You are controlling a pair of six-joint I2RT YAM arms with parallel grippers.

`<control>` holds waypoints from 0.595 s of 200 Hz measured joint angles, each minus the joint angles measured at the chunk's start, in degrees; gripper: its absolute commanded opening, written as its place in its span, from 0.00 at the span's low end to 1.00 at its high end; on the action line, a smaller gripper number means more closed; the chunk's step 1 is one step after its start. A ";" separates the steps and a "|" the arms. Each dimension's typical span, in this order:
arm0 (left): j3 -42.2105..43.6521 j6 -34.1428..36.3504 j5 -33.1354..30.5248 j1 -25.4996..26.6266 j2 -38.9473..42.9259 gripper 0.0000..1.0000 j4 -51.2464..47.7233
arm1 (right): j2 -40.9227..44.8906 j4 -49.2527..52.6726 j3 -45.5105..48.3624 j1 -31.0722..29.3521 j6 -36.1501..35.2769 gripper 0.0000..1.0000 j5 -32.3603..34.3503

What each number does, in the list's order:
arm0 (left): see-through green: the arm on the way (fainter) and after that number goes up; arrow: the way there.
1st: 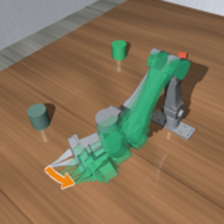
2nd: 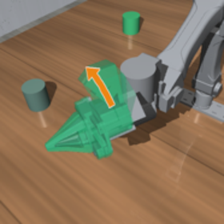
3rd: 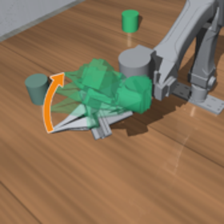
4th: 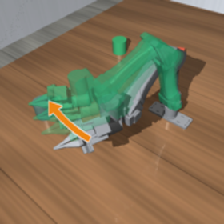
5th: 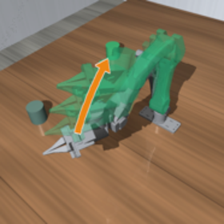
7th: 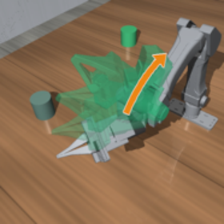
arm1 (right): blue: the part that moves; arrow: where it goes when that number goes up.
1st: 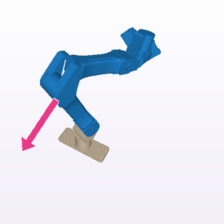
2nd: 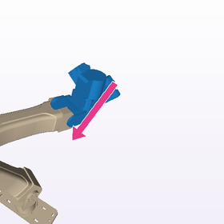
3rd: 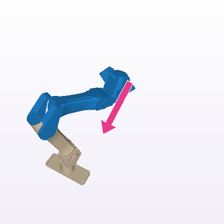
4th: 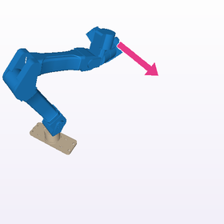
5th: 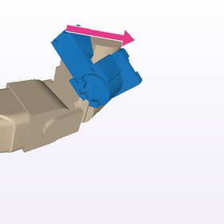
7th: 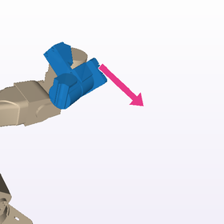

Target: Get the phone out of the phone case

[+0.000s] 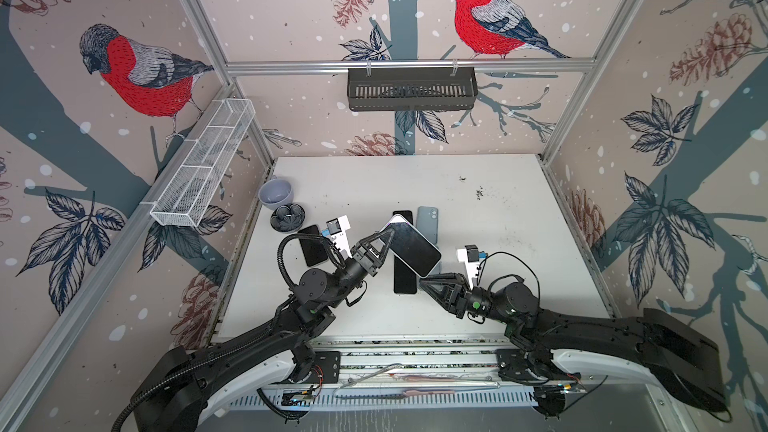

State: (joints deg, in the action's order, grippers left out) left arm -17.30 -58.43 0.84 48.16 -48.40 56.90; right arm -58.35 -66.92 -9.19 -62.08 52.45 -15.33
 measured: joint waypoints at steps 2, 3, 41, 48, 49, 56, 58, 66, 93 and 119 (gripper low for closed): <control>0.00 0.00 0.00 0.02 0.00 0.00 0.02 | -0.02 0.00 0.00 0.00 0.00 0.25 0.00; 0.00 0.00 0.00 0.02 0.00 0.00 0.02 | -0.02 -0.02 -0.02 0.00 0.00 0.25 0.00; 0.00 0.00 -0.02 0.20 0.00 0.00 0.68 | -0.07 0.04 -0.33 0.00 0.02 0.21 0.00; -0.02 0.00 -0.02 0.22 -0.02 0.00 0.70 | -0.07 0.07 -0.37 0.00 0.02 0.20 0.02; -0.04 0.00 0.00 0.24 -0.02 0.00 0.70 | -0.07 0.07 -0.37 0.00 0.02 0.20 0.02; -0.09 0.00 0.00 0.28 -0.09 0.00 0.70 | -0.07 0.17 -0.50 0.00 0.00 0.18 0.02; -0.11 0.00 0.00 0.28 -0.11 0.00 0.72 | -0.07 0.22 -0.52 0.00 0.02 0.18 0.00; -0.20 -0.04 0.02 0.35 -0.20 0.00 0.76 | -0.07 0.50 -0.72 0.00 0.02 0.15 0.02; -0.37 -0.09 -0.13 0.61 -0.31 0.00 1.18 | -0.04 0.94 -1.09 0.00 -0.11 0.08 -0.02; -0.37 0.22 -0.50 0.76 -0.31 0.00 1.05 | 0.33 1.11 -1.18 0.00 -0.48 0.05 -0.70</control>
State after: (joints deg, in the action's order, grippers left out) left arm -17.67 -58.22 0.34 48.93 -48.71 57.95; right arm -58.02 -65.80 -10.37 -62.08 51.96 -16.03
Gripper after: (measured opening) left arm 0.125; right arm 0.067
